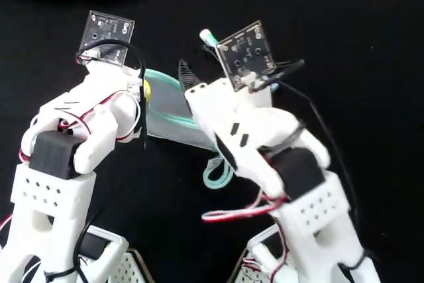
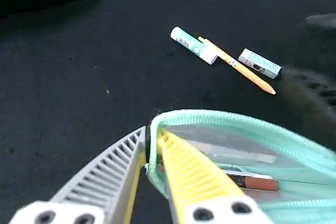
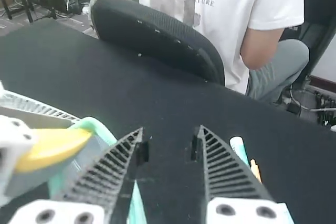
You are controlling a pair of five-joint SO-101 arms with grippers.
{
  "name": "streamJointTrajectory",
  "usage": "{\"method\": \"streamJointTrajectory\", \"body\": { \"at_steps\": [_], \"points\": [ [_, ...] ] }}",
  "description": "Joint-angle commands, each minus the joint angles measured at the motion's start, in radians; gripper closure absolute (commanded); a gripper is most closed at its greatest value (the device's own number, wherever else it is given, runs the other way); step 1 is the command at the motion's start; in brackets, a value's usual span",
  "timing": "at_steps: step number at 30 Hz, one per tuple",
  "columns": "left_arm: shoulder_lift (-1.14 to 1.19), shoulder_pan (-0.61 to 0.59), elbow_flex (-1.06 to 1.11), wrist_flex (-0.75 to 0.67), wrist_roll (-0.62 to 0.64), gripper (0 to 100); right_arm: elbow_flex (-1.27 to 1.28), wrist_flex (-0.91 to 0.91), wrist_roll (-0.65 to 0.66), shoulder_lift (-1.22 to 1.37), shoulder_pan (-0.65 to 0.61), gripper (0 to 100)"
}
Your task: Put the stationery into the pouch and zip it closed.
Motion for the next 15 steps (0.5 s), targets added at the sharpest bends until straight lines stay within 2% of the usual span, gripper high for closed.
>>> {"method": "streamJointTrajectory", "body": {
  "at_steps": [1, 6, 8, 10, 15],
  "points": [
    [0.110, 0.001, 0.056, 0.025, 0.006, 97, -0.124, 0.057, 0.015, -0.028, 0.015, 85.7],
    [0.112, -0.001, 0.058, 0.025, 0.006, 97, -0.340, 0.180, 0.015, -0.025, 0.055, 85.9],
    [0.109, -0.004, 0.058, 0.025, 0.006, 97, -0.410, 0.201, 0.015, -0.015, 0.149, 86.1],
    [0.106, -0.004, 0.058, 0.025, 0.005, 97, -0.433, 0.215, 0.015, 0.018, 0.293, 86.1],
    [0.106, -0.005, 0.058, 0.026, 0.003, 97, -0.352, 0.270, 0.017, 0.193, 0.571, 86.0]
  ]
}}
